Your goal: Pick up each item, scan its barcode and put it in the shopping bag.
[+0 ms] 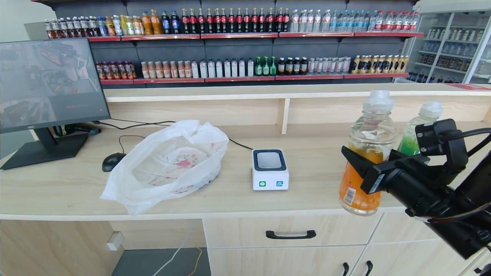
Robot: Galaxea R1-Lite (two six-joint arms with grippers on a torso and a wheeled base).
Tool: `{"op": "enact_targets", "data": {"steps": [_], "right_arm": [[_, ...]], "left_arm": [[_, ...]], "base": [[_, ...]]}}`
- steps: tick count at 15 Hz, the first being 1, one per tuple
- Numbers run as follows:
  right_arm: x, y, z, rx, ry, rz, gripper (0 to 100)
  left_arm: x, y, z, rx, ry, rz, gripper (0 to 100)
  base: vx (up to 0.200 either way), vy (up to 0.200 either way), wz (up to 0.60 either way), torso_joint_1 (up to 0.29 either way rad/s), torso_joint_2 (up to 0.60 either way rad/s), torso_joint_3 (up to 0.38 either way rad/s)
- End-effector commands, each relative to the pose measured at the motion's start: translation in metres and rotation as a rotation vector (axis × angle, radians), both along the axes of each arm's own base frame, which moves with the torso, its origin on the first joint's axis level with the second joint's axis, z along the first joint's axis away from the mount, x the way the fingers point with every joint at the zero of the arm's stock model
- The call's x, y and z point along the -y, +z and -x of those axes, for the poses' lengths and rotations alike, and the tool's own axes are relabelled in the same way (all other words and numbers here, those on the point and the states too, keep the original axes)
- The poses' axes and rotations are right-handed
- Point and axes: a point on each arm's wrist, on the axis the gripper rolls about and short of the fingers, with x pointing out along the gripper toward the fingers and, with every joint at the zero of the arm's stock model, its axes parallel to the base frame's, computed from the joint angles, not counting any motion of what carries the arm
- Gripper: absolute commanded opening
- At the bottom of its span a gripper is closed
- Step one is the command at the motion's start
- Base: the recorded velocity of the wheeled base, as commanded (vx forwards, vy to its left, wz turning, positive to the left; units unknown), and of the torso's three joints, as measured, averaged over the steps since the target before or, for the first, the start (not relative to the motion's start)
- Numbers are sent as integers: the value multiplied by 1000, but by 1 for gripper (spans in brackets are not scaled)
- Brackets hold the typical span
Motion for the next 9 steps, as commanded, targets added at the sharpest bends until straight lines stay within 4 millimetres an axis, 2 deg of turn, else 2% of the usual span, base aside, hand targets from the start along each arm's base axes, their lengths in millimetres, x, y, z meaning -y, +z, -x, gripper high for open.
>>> {"op": "enact_targets", "data": {"steps": [1, 4, 7, 9], "right_arm": [[-1, -1, -2, 3, -1, 2, 0], [-1, 0, -2, 7, -2, 1, 0], [-2, -2, -5, 6, -7, 18, 0], [-3, -3, -16, 17, -23, 62, 0]], "left_arm": [[0, 0, 0, 0, 2, 0, 100], [0, 0, 0, 1, 0, -1, 100], [0, 0, 0, 1, 0, -1, 100], [0, 0, 0, 1, 0, -1, 100]], "base": [[0, 200, 0, -2, -2, 2], [0, 200, 0, 12, 5, 1], [0, 0, 0, 0, 0, 0], [0, 0, 0, 0, 0, 0]]}}
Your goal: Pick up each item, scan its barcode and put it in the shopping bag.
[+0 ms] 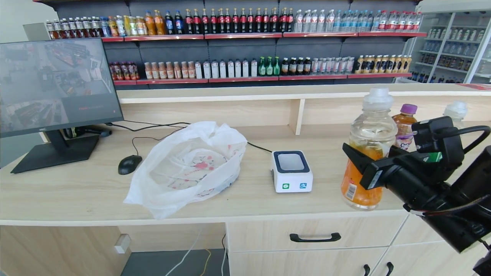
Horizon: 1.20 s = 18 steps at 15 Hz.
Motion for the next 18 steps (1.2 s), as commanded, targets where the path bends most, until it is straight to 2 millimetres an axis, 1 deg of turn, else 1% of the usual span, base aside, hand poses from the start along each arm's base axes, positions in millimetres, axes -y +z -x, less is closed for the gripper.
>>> {"op": "enact_targets", "data": {"steps": [1, 3, 4, 5, 6, 7, 8, 9, 12, 13, 14, 15, 18], "right_arm": [[-4, 1, -13, 17, -8, 41, 0], [-12, 16, -33, 102, -29, 101, 0], [-14, 22, -38, 133, -37, 122, 0], [-20, 29, -50, 188, -57, 193, 0], [-23, 32, -56, 218, -70, 247, 0], [-23, 32, -56, 218, -70, 247, 0], [-31, 33, -59, 249, -74, 327, 0], [-35, 31, -61, 267, -73, 358, 0], [-53, 17, -67, 357, -71, 443, 0], [-66, 2, -70, 382, -44, 483, 0], [-75, -9, -71, 370, -7, 510, 0], [-81, -11, -69, 374, 9, 528, 0], [-90, -2, -71, 444, -7, 580, 0]], "left_arm": [[0, 0, 0, -1, 2, 0, 100], [0, 0, 0, 1, 0, 0, 100], [0, 0, 0, 1, 0, 0, 100], [0, 0, 0, -1, 0, 0, 100], [0, 0, 0, 1, 0, 0, 100], [0, 0, 0, 1, 0, 0, 100], [0, 0, 0, 1, 0, 0, 100], [0, 0, 0, 1, 0, 0, 100], [0, 0, 0, 1, 0, 0, 100], [0, 0, 0, 1, 0, 0, 100], [0, 0, 0, -1, 0, 0, 100], [0, 0, 0, 1, 2, 0, 100], [0, 0, 0, -1, 0, 0, 100]], "base": [[0, 0, 0, 0, 0, 0], [0, 0, 0, 0, 0, 0], [0, 0, 0, 0, 0, 0], [0, 0, 0, 0, 0, 0], [0, 0, 0, 0, 0, 0], [0, 0, 0, 0, 0, 0], [0, 0, 0, 0, 0, 0], [0, 0, 0, 0, 0, 0], [0, 0, 0, 0, 0, 0], [0, 0, 0, 0, 0, 0], [0, 0, 0, 0, 0, 0], [0, 0, 0, 0, 0, 0], [0, 0, 0, 0, 0, 0]]}}
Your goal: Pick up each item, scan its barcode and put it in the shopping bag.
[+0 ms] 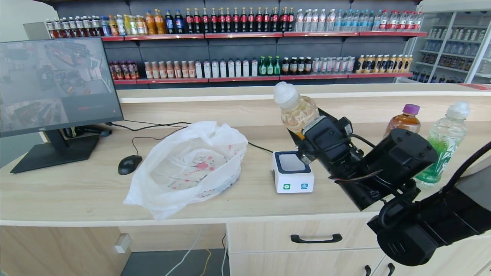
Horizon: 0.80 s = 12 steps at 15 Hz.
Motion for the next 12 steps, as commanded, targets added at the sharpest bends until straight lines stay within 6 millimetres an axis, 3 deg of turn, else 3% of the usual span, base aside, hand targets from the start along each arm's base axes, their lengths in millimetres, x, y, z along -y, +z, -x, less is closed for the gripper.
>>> {"op": "enact_targets", "data": {"steps": [1, 9, 12], "right_arm": [[-10, -5, -3, -1, 22, 15, 0], [-33, -39, -8, -12, 59, 180, 0], [-39, -36, -18, 22, 47, 175, 0]], "left_arm": [[0, 0, 0, 1, 0, 0, 100], [0, 0, 0, -1, 0, 0, 100], [0, 0, 0, 1, 0, 0, 100]], "base": [[0, 0, 0, 0, 0, 0], [0, 0, 0, 0, 0, 0], [0, 0, 0, 0, 0, 0]]}}
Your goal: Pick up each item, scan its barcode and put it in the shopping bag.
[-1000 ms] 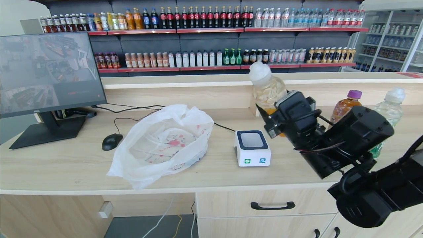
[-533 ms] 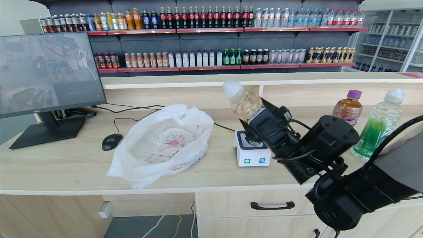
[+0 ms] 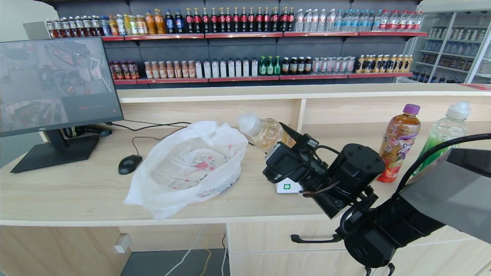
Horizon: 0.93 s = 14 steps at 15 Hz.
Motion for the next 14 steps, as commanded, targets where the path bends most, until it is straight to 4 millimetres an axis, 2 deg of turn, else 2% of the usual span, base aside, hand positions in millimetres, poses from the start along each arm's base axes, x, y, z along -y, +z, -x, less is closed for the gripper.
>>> {"op": "enact_targets", "data": {"steps": [1, 3, 5, 8, 14], "right_arm": [[-6, 5, -8, 47, -12, 1, 0], [-13, 6, -17, 77, -15, -2, 0], [-17, -2, -21, 70, -16, 14, 0], [-16, -2, -25, 81, -28, 23, 0], [-18, -18, -28, 58, -32, 66, 0]], "left_arm": [[0, 0, 0, -1, 0, 0, 100], [0, 0, 0, -1, 0, 0, 100], [0, 0, 0, 1, 0, 0, 100], [0, 0, 0, -1, 0, 0, 100], [0, 0, 0, 1, 0, 0, 100]], "base": [[0, 0, 0, 0, 0, 0], [0, 0, 0, 0, 0, 0], [0, 0, 0, 0, 0, 0], [0, 0, 0, 0, 0, 0], [0, 0, 0, 0, 0, 0]]}}
